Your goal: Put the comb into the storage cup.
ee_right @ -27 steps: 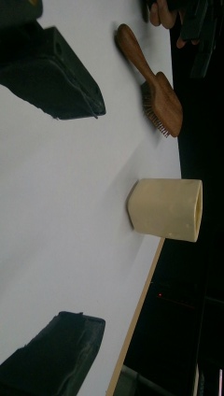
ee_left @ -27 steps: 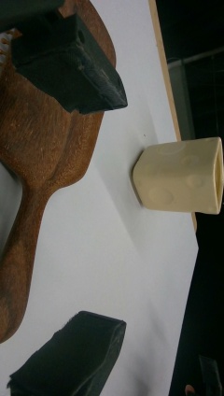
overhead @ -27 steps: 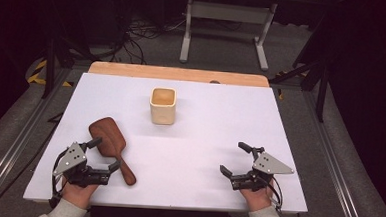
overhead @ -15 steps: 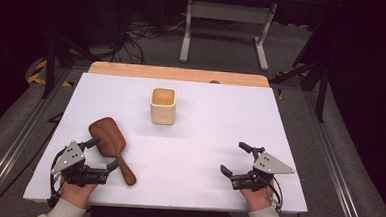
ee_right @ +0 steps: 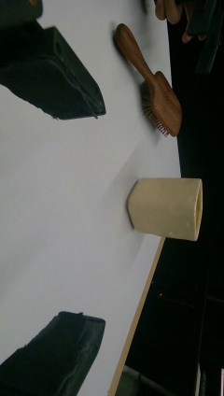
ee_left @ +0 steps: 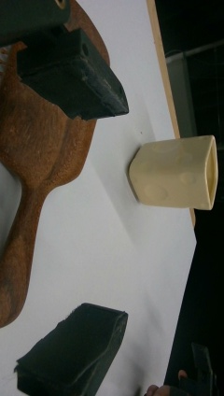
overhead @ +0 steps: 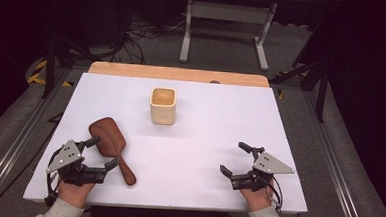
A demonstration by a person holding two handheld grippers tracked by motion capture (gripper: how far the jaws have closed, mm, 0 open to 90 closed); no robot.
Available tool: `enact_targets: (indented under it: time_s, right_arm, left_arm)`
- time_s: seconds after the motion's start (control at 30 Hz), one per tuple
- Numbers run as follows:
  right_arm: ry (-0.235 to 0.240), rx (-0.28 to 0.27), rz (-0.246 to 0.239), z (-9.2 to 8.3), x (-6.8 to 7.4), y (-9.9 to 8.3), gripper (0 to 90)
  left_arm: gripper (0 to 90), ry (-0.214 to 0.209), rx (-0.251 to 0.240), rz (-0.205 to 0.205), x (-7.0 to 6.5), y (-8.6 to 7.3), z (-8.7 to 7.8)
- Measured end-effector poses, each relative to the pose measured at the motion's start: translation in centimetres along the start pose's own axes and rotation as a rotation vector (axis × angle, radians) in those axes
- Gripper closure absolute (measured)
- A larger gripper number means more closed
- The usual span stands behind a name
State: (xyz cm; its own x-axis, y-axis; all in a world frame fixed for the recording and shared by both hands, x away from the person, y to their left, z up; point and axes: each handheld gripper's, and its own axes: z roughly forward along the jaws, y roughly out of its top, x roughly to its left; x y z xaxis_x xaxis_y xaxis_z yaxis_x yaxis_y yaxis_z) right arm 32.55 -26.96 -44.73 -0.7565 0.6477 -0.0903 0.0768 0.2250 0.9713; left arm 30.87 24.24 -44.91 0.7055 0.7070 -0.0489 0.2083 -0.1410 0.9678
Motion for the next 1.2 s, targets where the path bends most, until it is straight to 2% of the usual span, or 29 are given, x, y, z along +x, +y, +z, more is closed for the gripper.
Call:
enact_targets:
  time_s: [0.1, 0.27, 0.3, 0.57, 0.77, 0.9, 0.93, 1.0, 1.13, 1.17, 1.2]
  right_arm:
    - [0.0, 0.0, 0.001, 0.0, 0.0, 0.0, 1.5]
    - [0.0, 0.001, 0.001, 0.0, 0.0, 0.0, 1.5]
    - [0.001, 0.002, 0.001, 0.1, 0.0, 0.0, 1.5]
    - [0.003, 0.003, 0.003, 0.0, 0.0, -0.1, 1.5]
    - [0.007, 0.0, 0.012, 0.1, 0.0, -0.1, 1.3]
    - [0.007, 0.0, 0.012, 0.1, -0.1, -0.1, 1.3]
    - [0.007, 0.0, 0.011, 0.1, 0.0, -0.1, 1.3]
    - [0.008, 0.0, 0.012, 0.1, 0.0, -0.1, 1.3]
    - [0.007, 0.002, 0.013, 0.1, 0.0, -0.1, 1.2]
    - [0.006, 0.001, 0.013, 0.1, 0.0, -0.1, 1.2]
    - [0.006, 0.001, 0.013, 0.1, 0.0, -0.1, 1.2]
  left_arm:
    - [6.9, -0.026, 0.015, 0.022, -0.5, 0.8, 0.3]
    - [7.8, -0.068, 0.023, 0.024, -0.9, 1.8, 0.9]
    - [8.1, -0.086, 0.026, 0.023, -1.1, 2.2, 1.3]
    - [10.3, -0.146, 0.056, 0.048, -2.1, 3.3, 3.4]
    - [12.9, -0.175, 0.08, 0.027, -2.0, 3.7, 4.7]
    - [15.1, -0.195, 0.091, 0.031, -2.2, 3.8, 5.1]
    - [17.5, -0.22, 0.099, 0.028, -2.3, 3.8, 5.4]
    - [21.0, -0.242, 0.103, 0.026, -2.3, 3.8, 5.5]
    - [39.8, -0.274, 0.111, -0.007, -2.1, 3.7, 5.6]
    - [39.8, -0.294, 0.12, -0.012, -2.0, 3.8, 5.6]
    - [50.8, -0.291, 0.125, -0.011, -2.1, 3.8, 5.6]
